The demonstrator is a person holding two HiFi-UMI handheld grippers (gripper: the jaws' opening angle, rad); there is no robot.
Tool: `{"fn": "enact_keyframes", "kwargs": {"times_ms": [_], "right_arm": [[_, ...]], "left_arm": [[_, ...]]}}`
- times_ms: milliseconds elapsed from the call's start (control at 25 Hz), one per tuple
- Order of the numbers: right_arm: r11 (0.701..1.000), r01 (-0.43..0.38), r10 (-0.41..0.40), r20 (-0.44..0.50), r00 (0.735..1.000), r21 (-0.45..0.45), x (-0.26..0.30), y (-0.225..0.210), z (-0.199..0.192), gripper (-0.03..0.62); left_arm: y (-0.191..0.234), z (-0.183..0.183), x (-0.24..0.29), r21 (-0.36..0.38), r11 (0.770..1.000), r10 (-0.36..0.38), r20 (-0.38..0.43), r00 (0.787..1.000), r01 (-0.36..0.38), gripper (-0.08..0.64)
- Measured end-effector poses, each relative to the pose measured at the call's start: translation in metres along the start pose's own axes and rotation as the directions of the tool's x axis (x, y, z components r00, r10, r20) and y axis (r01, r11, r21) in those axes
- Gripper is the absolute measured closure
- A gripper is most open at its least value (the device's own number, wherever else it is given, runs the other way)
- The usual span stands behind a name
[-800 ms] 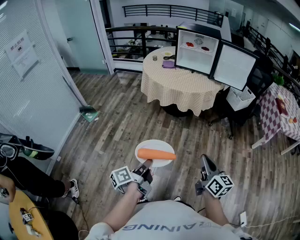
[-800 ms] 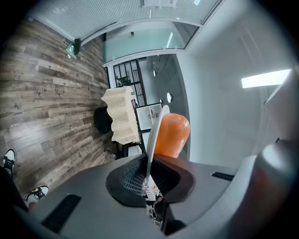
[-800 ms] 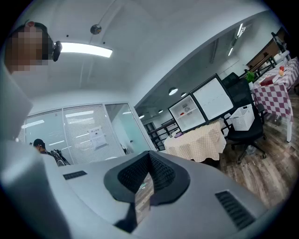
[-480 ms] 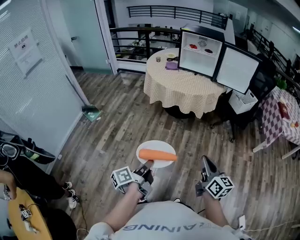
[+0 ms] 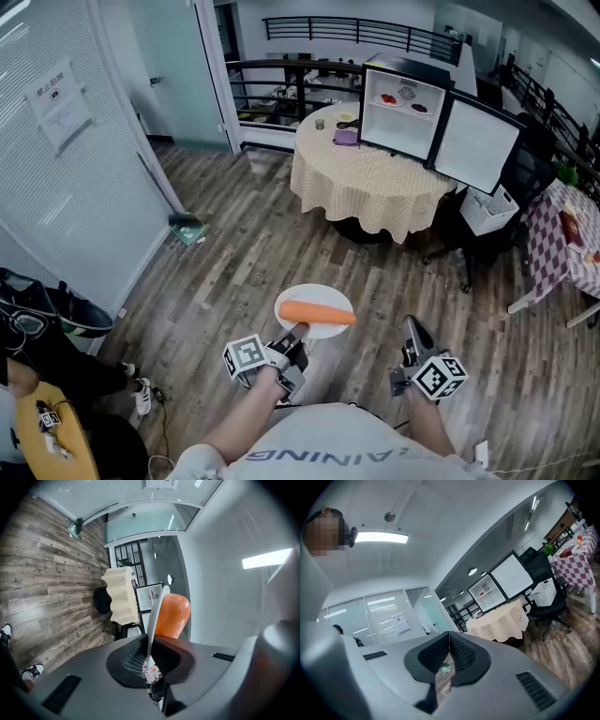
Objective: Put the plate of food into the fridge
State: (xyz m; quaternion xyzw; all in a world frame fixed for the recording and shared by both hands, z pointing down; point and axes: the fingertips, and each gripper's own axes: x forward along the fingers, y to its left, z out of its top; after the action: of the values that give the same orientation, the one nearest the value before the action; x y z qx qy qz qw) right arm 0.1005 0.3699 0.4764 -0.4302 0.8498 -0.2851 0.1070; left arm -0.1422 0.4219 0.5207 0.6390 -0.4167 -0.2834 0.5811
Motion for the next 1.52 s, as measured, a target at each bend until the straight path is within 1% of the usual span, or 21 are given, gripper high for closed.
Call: {"fn": "enact_keyframes", "kwargs": {"times_ms": [120, 200, 360, 520, 680, 800, 960, 1040, 1160, 1320, 1440, 1520], "right_arm": [[1.000, -0.001, 0.001, -0.005, 1.000, 0.010, -0.007, -0.015, 0.007, 0.569], [1.000, -0.008, 0.008, -0.006, 1.000, 0.014, -0.014, -0.023, 0.011, 0.569], [0.999, -0.021, 0.022, -0.023, 0.999, 0.038, -0.022, -0.041, 0.012, 0.569], [0.998, -0.022, 0.024, -0.034, 0.999, 0.052, -0.029, -0.057, 0.011, 0.569], [0.996, 0.018, -0.015, -0.032, 0.999, 0.086, -0.034, -0.080, 0.004, 0.569], [0.996, 0.038, -0.034, -0.046, 0.998, 0.087, -0.032, -0.095, 0.004, 0.569], [0.993, 0.094, -0.092, -0.040, 0.995, 0.077, -0.025, -0.122, 0.019, 0.569], [0.991, 0.114, -0.111, -0.042, 0.993, 0.066, -0.016, -0.130, 0.025, 0.569], [0.990, 0.134, -0.133, -0.039, 0.990, 0.035, 0.005, -0.139, 0.040, 0.569], [0.988, 0.152, -0.152, -0.034, 0.988, 0.004, 0.047, -0.147, 0.061, 0.569], [0.989, 0.151, -0.151, -0.037, 0.988, -0.009, 0.085, -0.144, 0.071, 0.569], [0.989, 0.148, -0.148, -0.049, 0.988, -0.014, 0.111, -0.141, 0.073, 0.569]], "left_arm": [[-0.006, -0.012, 0.011, -0.006, 1.000, -0.014, 0.002, 1.000, 0.014, 0.535], [-0.009, -0.021, 0.015, -0.008, 1.000, -0.008, 0.000, 1.000, 0.008, 0.535], [-0.013, -0.036, 0.023, -0.041, 0.999, -0.011, 0.020, 1.000, 0.012, 0.535], [-0.010, -0.048, 0.029, -0.065, 0.998, 0.016, 0.020, 1.000, -0.015, 0.535], [-0.002, -0.055, 0.042, -0.078, 0.996, 0.039, -0.008, 0.999, -0.040, 0.535], [0.007, -0.055, 0.063, -0.104, 0.993, 0.049, -0.018, 0.999, -0.050, 0.535], [0.008, -0.055, 0.108, -0.123, 0.992, 0.010, -0.061, 0.998, -0.018, 0.535], [0.008, -0.048, 0.127, -0.120, 0.993, -0.004, -0.079, 0.997, -0.006, 0.535], [0.010, -0.030, 0.155, -0.110, 0.994, -0.005, -0.098, 0.995, -0.006, 0.535], [0.008, 0.004, 0.189, -0.088, 0.996, -0.029, -0.112, 0.993, 0.019, 0.535], [0.011, 0.034, 0.207, -0.057, 0.998, -0.011, -0.121, 0.993, 0.004, 0.535], [0.010, 0.055, 0.218, -0.050, 0.999, -0.020, -0.119, 0.993, 0.014, 0.535]]}}
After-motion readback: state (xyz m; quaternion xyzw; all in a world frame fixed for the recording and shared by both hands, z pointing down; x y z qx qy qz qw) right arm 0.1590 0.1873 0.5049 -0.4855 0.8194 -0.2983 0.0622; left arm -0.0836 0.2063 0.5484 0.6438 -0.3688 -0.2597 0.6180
